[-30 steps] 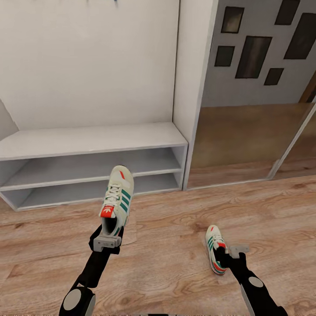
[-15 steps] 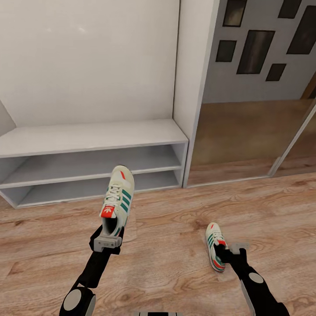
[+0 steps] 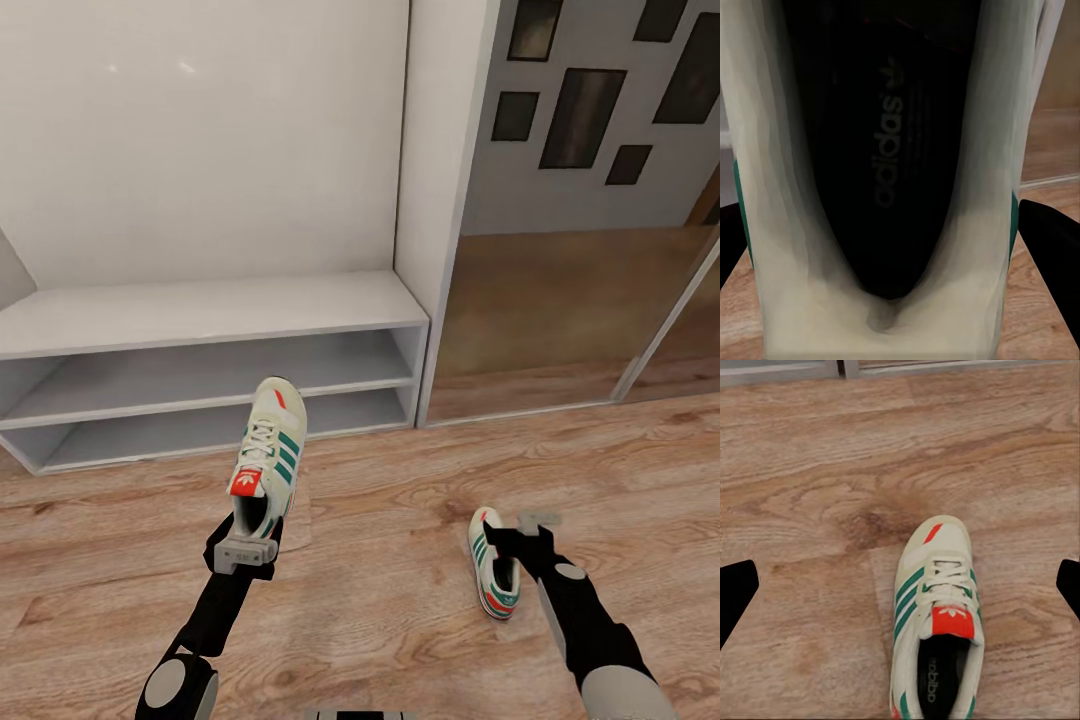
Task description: Pick up the two gym shoes and the two sandals from the corridor floor and place them onto the hallstand (shoe rack) in the corridor, making sure they are on the rack and not on the floor. Arrange them so the two gym shoes are next to each other and the two sandals are next to each other.
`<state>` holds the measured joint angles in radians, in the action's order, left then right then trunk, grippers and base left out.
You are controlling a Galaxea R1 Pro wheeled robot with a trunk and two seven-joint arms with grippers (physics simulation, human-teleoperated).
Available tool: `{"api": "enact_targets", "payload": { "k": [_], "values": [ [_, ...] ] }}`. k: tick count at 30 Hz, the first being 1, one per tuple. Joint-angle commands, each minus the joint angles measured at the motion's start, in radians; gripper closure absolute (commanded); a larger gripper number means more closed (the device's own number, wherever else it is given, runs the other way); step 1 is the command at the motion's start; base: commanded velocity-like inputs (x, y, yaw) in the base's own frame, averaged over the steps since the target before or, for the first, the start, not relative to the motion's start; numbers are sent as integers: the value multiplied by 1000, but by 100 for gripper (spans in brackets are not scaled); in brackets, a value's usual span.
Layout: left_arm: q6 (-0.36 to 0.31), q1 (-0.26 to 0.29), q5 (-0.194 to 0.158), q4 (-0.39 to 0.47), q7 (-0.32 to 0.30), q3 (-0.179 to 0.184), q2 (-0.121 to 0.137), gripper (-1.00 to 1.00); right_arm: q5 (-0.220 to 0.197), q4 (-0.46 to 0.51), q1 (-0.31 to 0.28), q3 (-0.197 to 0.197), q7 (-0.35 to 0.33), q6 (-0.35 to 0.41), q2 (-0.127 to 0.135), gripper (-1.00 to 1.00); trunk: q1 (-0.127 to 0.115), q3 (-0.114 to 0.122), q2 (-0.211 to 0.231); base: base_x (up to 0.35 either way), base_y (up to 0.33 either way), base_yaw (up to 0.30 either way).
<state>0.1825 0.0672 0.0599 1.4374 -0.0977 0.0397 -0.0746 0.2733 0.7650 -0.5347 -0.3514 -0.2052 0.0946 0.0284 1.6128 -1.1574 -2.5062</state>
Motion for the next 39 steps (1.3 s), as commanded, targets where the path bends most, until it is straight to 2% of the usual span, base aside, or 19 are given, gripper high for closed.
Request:
{"api": "enact_targets", "payload": {
  "k": [1, 8, 14, 20, 29, 39],
  "values": [
    [3, 0, 6, 0, -3, -1, -1, 100, 10, -7, -2, -4, -8, 5, -1, -100, 0, -1, 0, 0, 0, 0],
    [3, 0, 6, 0, -3, -1, -1, 100, 10, -77, -5, -4, -8, -15, 1, -100, 0, -1, 0, 0, 0, 0],
    [3, 0, 6, 0, -4, -1, -1, 100, 10, -91, -5, -3, -9, -61, 2, -100, 2, -24, -2, 0, 0, 0],
    [2, 0, 6, 0, -4, -1, -1, 100, 10, -92, -5, -9, -9, -71, 3, -100, 5, -48, -3, 0, 0, 0],
    [2, 0, 6, 0, -4, -1, -2, 100, 12, -93, -5, -81, -10, -73, 4, -100, 9, -93, -5, 0, 0, 0],
    [2, 0, 6, 0, -4, -1, -2, 100, 12, -93, -5, -93, -10, -74, 3, -100, 14, -147, -8, 0, 0, -8]
  ]
}}
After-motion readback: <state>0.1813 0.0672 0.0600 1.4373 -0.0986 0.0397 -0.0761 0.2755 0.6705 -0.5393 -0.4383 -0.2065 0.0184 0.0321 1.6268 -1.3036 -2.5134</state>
